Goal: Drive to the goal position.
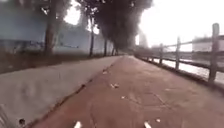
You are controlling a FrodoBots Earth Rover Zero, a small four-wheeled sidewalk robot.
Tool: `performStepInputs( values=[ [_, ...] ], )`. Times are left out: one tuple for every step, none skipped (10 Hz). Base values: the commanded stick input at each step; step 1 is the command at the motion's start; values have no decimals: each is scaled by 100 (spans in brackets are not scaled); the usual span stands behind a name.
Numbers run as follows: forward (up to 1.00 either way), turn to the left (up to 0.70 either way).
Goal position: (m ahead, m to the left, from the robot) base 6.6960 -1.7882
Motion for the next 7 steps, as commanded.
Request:
performStepInputs(
  values=[
    [70,0],
    [70,0],
    [70,0],
    [70,0],
    [70,-12],
    [70,-27],
    [70,-27]
  ],
)
